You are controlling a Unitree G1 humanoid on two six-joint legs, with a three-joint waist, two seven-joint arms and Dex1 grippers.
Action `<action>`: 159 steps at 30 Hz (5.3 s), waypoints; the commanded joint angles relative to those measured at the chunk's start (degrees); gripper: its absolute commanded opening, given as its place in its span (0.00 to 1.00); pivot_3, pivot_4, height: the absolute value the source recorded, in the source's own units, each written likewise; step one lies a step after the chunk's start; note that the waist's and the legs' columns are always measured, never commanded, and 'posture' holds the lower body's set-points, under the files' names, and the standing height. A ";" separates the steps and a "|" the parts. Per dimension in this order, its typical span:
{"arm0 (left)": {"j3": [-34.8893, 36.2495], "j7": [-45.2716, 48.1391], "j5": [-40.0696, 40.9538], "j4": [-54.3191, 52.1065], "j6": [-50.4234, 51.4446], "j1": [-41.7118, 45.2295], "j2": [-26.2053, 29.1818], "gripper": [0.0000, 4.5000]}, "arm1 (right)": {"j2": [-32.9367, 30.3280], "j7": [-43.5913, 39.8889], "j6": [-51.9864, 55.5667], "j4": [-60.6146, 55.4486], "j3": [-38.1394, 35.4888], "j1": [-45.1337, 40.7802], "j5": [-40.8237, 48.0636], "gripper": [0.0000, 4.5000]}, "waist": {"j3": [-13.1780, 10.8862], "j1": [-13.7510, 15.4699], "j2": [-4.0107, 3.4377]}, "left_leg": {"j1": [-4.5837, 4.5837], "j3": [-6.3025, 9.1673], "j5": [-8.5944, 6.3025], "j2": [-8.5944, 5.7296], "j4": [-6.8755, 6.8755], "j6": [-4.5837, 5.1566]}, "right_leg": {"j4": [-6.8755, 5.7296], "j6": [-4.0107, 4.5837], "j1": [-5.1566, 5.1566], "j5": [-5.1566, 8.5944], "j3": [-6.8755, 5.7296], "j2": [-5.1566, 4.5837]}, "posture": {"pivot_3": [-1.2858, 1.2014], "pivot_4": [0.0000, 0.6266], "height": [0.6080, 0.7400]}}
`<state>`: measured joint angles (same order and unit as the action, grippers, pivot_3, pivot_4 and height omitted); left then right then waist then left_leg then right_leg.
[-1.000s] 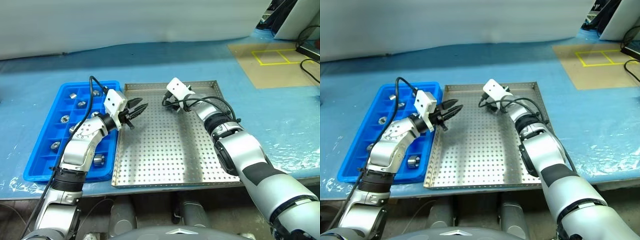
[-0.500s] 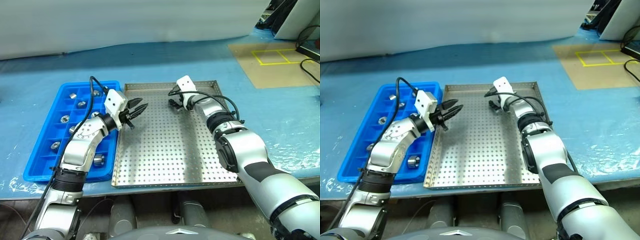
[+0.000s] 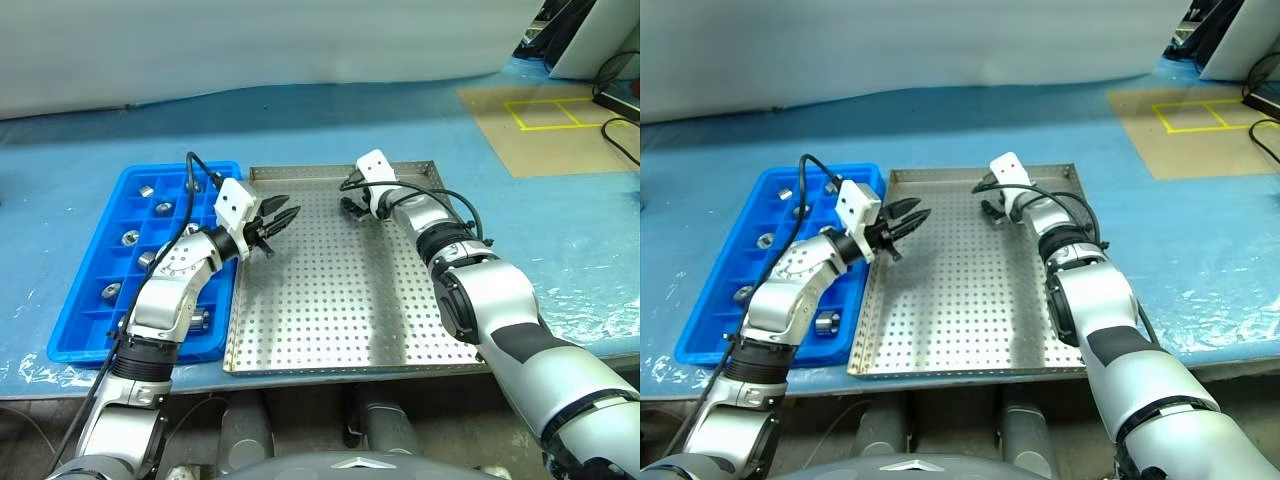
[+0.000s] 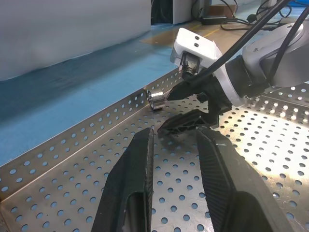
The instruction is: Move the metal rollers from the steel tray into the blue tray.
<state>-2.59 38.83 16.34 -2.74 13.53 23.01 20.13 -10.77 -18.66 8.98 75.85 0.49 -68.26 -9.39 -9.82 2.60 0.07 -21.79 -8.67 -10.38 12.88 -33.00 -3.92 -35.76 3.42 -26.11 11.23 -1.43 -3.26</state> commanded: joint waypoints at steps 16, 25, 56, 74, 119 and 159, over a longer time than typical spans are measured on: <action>-0.30 -0.27 -0.89 0.65 -1.45 2.04 -1.58 0.32 | 3.74 14.43 -1.08 -0.71 -12.94 -2.19 10.87 0.99 | -0.01 -0.24 -0.02 | -0.01 -0.03 0.00 -0.01 0.02 0.00 | 0.01 0.00 -0.04 0.00 0.01 0.01 | 0.50 0.24 1.00; -0.08 -0.46 -0.96 0.19 -1.14 1.83 -1.80 0.32 | 4.55 17.55 -2.49 -0.15 -13.74 -2.54 10.72 0.99 | -0.01 -0.23 -0.02 | -0.04 -0.03 0.00 -0.02 0.03 0.00 | 0.02 -0.01 -0.05 0.00 0.01 0.00 | 0.51 0.24 1.00; -0.37 -1.48 -1.42 -0.51 -0.72 0.75 -1.78 0.32 | 5.58 16.89 -4.45 0.59 -13.39 -2.82 9.74 0.01 | -0.02 -0.19 -0.04 | -0.05 -0.03 0.00 -0.02 0.03 -0.01 | 0.02 -0.01 -0.06 0.00 0.01 0.00 | 0.51 0.24 1.00; -0.28 -1.22 -1.99 1.34 -1.52 2.08 -2.13 0.32 | 3.57 11.68 -2.86 -0.11 -11.67 -2.59 8.74 0.01 | -0.02 -0.25 -0.04 | -0.05 -0.03 0.00 -0.01 0.03 0.00 | 0.01 -0.01 -0.06 0.00 0.01 0.00 | 0.51 0.24 1.00; -0.42 -0.54 -2.03 2.98 -2.53 3.12 -2.64 0.32 | 0.39 6.55 -4.90 -0.53 -8.44 1.10 7.60 1.00 | -0.03 -0.25 -0.05 | -0.07 -0.03 -0.01 -0.01 0.01 0.04 | 0.02 0.00 -0.07 0.00 0.01 0.00 | 0.50 0.24 1.00; -0.81 -1.71 -2.56 2.04 -2.09 2.29 -3.41 0.32 | 3.94 13.40 -6.10 1.16 -9.13 -1.45 6.23 0.58 | -0.03 -0.24 -0.06 | -0.07 -0.03 -0.01 -0.01 0.01 0.03 | 0.02 -0.01 -0.07 0.00 0.01 0.00 | 0.51 0.24 1.00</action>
<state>-3.30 37.37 13.66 1.86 11.78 25.27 16.76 -6.66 -5.74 3.09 77.81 -8.28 -68.50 -3.09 -9.85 2.37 0.02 -21.86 -8.70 -10.38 12.87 -32.98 -3.89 -35.74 3.41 -26.18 11.22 -1.42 -3.26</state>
